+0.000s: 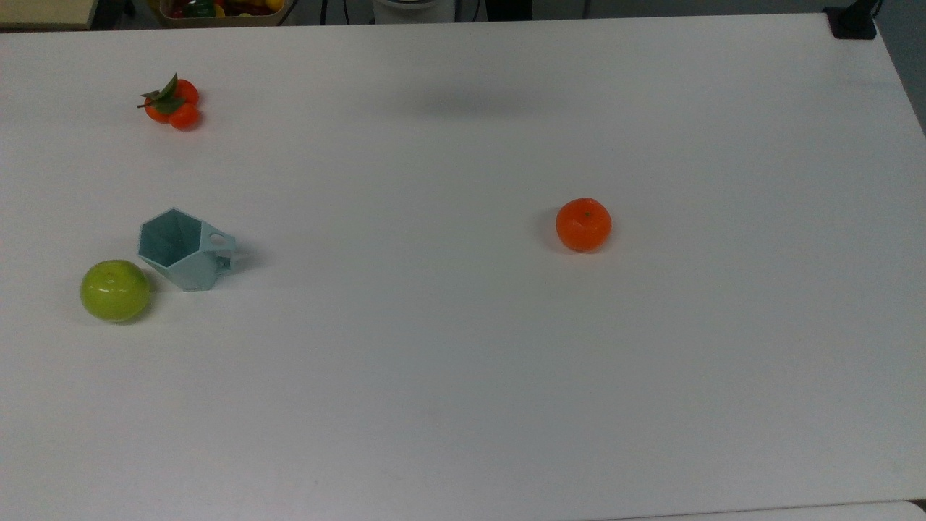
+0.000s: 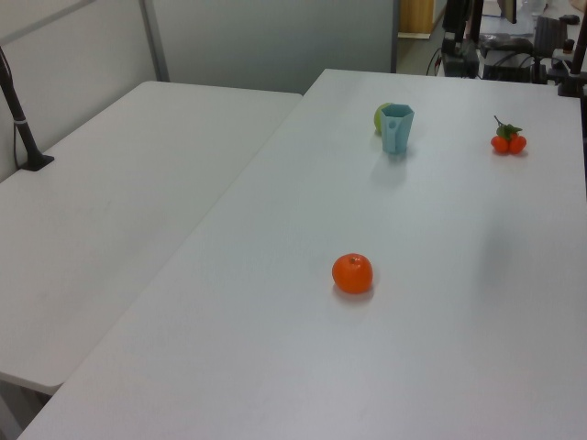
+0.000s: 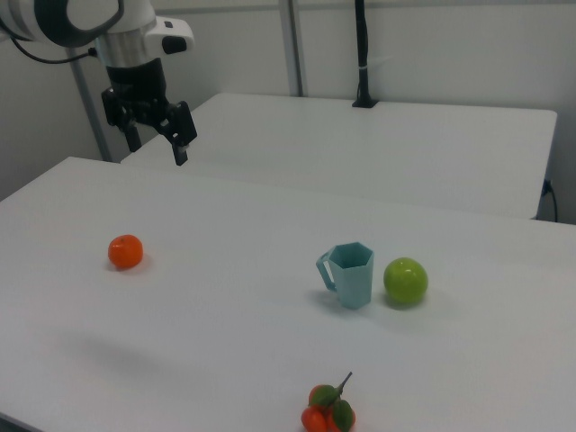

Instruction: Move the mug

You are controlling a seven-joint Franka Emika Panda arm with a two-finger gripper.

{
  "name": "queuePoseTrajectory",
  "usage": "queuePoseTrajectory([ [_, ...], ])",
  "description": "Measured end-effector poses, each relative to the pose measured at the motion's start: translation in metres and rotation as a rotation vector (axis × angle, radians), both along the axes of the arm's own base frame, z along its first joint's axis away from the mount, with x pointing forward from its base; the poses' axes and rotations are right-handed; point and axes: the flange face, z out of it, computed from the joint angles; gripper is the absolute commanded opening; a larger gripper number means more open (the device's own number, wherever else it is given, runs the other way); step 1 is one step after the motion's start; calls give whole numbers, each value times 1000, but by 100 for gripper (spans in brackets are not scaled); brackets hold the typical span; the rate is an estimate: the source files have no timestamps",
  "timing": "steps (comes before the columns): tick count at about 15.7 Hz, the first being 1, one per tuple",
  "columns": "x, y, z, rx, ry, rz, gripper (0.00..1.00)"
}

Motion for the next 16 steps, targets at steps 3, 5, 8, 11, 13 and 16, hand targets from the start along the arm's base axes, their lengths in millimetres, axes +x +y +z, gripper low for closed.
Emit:
queuePoseTrajectory([
  [3,1,-6,-2,0,4,-9,100],
  [5,1,-6,-2,0,4,-9,100],
  [8,2,-6,-3,4,10,-57,100],
  [11,6,-9,-2,5,-3,-286,100],
  [13,9,-11,-1,-3,-9,-460,100],
  [16,12,-17,2,14,-29,-685,100],
])
